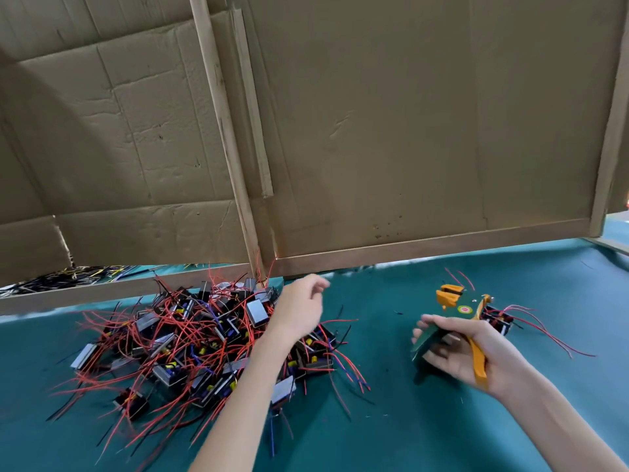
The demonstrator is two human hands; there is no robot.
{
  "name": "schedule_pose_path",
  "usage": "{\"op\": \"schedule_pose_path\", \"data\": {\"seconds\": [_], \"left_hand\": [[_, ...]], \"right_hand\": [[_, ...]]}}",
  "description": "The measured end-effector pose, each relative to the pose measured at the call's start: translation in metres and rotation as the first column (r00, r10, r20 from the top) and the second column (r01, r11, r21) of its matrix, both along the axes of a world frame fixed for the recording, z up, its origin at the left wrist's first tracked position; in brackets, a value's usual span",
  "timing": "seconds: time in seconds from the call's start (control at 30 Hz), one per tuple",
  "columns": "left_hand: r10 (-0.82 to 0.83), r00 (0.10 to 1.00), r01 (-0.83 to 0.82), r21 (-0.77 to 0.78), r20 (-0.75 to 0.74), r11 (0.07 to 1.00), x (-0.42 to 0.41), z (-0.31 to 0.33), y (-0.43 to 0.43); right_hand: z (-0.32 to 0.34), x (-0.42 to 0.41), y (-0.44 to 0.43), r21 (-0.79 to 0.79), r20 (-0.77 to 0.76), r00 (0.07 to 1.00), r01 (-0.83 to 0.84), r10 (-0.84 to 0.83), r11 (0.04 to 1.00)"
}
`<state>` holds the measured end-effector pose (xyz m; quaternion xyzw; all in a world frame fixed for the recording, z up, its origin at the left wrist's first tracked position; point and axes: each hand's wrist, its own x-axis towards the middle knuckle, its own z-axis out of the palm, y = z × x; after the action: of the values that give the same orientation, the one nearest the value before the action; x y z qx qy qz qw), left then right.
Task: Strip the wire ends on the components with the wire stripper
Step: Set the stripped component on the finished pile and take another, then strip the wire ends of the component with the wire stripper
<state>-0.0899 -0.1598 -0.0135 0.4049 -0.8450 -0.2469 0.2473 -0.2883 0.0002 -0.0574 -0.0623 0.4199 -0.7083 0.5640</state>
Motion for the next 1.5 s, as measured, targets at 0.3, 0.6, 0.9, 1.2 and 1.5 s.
{"op": "schedule_pose_path", "data": {"seconds": [0.3, 0.6, 0.9, 1.2, 1.5], "left_hand": [[0.316, 0.832, -0.184, -0.311, 0.456, 0.932, -0.008, -0.031, -0.062], [0.320, 0.941, -0.272, -0.312, 0.112, 0.910, -0.018, -0.031, -0.060], [-0.171, 0.943, 0.105, -0.233, -0.284, 0.967, 0.017, 0.007, 0.010], [-0.184, 0.959, 0.207, -0.090, 0.214, 0.974, 0.029, -0.014, 0.021], [0.019, 0.950, 0.140, -0.480, 0.311, 0.866, 0.018, -0.025, 0.027]], "right_hand": [[-0.008, -0.026, -0.003, 0.020, -0.107, 0.987, 0.123, -0.120, 0.992], [-0.004, 0.003, 0.000, -0.022, -0.130, 0.979, -0.164, 0.159, 0.986], [-0.002, 0.027, 0.002, -0.027, -0.171, 0.949, -0.273, 0.264, 0.962], [-0.002, 0.035, 0.004, -0.019, -0.213, 0.937, -0.288, 0.278, 0.957], [-0.001, 0.038, 0.006, -0.022, -0.224, 0.935, -0.287, 0.275, 0.958]]}}
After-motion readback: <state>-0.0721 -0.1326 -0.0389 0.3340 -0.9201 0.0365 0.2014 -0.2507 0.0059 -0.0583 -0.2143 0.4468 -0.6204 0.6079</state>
